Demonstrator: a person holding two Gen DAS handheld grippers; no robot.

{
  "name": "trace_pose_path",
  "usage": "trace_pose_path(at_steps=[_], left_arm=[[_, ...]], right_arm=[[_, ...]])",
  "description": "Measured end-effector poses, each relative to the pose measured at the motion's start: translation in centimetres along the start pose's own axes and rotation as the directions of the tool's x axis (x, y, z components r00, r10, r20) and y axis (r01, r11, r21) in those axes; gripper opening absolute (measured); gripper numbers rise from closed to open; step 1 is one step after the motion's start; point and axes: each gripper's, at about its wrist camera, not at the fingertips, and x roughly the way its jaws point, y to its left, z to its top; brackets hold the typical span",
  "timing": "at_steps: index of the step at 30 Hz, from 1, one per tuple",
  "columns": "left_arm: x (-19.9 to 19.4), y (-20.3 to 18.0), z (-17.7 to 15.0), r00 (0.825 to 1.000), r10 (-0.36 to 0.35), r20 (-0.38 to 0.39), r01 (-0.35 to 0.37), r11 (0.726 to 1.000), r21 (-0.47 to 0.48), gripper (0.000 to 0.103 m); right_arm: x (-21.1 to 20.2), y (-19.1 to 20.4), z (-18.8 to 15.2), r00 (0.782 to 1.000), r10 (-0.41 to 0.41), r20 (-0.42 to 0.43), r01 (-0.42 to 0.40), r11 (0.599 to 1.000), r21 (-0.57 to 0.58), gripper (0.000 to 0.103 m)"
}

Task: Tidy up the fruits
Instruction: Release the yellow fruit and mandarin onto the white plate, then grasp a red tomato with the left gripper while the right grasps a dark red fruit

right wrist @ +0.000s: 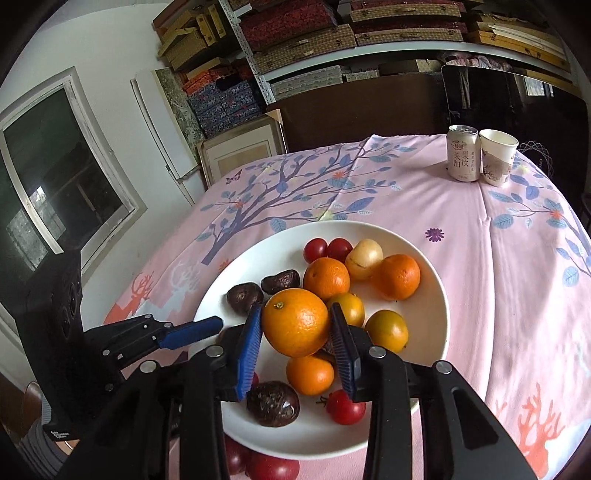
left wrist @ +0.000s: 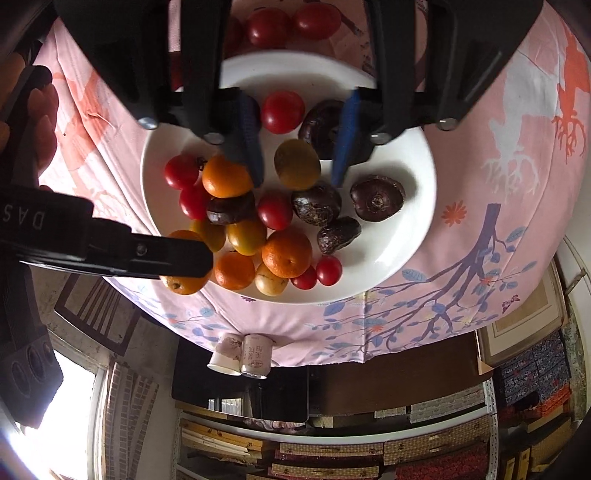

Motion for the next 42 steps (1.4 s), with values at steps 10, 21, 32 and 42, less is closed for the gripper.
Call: trace_pose_path(at_steps=[10,21,32,42], left_arm=[[-5.8,1.2,-4.2,0.998,0.046,0.046,-0.048,0.998,0.045,0.068],[-4.6,2.4,-10.0,0.992,0.099,-0.08,-0.087,0.987,0.133,0.062],[-1.8,1.0,-8.1,0.992,0.069,-0.109,-0.05,0.984,0.17,0.058],[-1.1,-0.2,-8.3,0.993,0.004,-0.122,0.021,0.979,0.203,0.035]], right_arm=[[-4.2,0.9,-4.5,1.0,-0.005,-0.005,0.004,0.999,-0.034,0.055],[-1.9,2.2,-11.3,0.99,-0.002,-0.142,-0.012,0.995,-0.095,0.054],[-0.5,1.0,-10.9,0.978,0.11,-0.177,-0.111,0.994,0.005,0.039],[-4.6,-0.9,-11.9,0.986,0.114,-0.121,-0.109,0.993,0.046,0.039]])
